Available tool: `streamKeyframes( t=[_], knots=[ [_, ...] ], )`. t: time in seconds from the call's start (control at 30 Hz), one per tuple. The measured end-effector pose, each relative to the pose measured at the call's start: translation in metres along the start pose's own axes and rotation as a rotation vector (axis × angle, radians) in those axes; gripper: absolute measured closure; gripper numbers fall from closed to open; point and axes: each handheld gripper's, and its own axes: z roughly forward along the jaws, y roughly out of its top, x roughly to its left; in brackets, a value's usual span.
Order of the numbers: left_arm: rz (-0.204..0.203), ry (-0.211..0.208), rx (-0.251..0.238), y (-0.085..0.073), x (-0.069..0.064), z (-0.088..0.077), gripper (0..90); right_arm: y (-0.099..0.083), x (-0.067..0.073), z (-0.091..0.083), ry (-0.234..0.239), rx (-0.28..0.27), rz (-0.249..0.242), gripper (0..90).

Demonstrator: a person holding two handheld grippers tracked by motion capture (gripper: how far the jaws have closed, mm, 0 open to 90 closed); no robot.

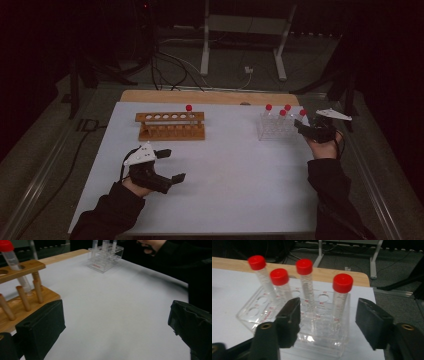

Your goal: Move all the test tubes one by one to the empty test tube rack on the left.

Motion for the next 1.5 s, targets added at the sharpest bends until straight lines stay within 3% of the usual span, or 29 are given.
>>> streamKeyframes(
  t=[0.23, 0.4, 0.87, 1.2, 1.5],
  knots=[
    [0.009, 0.0, 0.002, 0.0, -0.001, 0.0, 1.6, 0.003, -0.007, 0.013, -0.008, 0.032, 0.005, 52.9],
    [0.002, 0.002, -0.002, 0.0, 0.0, 0.0, 1.6, 0.003, -0.009, 0.023, -0.029, 0.059, 0.009, 58.7],
    [0.001, 0.006, -0.007, 0.0, 0.002, -0.003, 1.6, 0.008, -0.007, 0.035, -0.052, 0.071, 0.005, 72.7],
    [0.001, 0.003, -0.004, 0.001, 0.002, -0.002, 1.6, 0.009, -0.009, 0.036, -0.05, 0.084, 0.008, 74.3],
    [-0.004, 0.0, -0.004, 0.0, 0.002, -0.002, 1.6, 0.018, -0.008, 0.027, -0.051, 0.061, 0.0, 74.6]
  ],
)
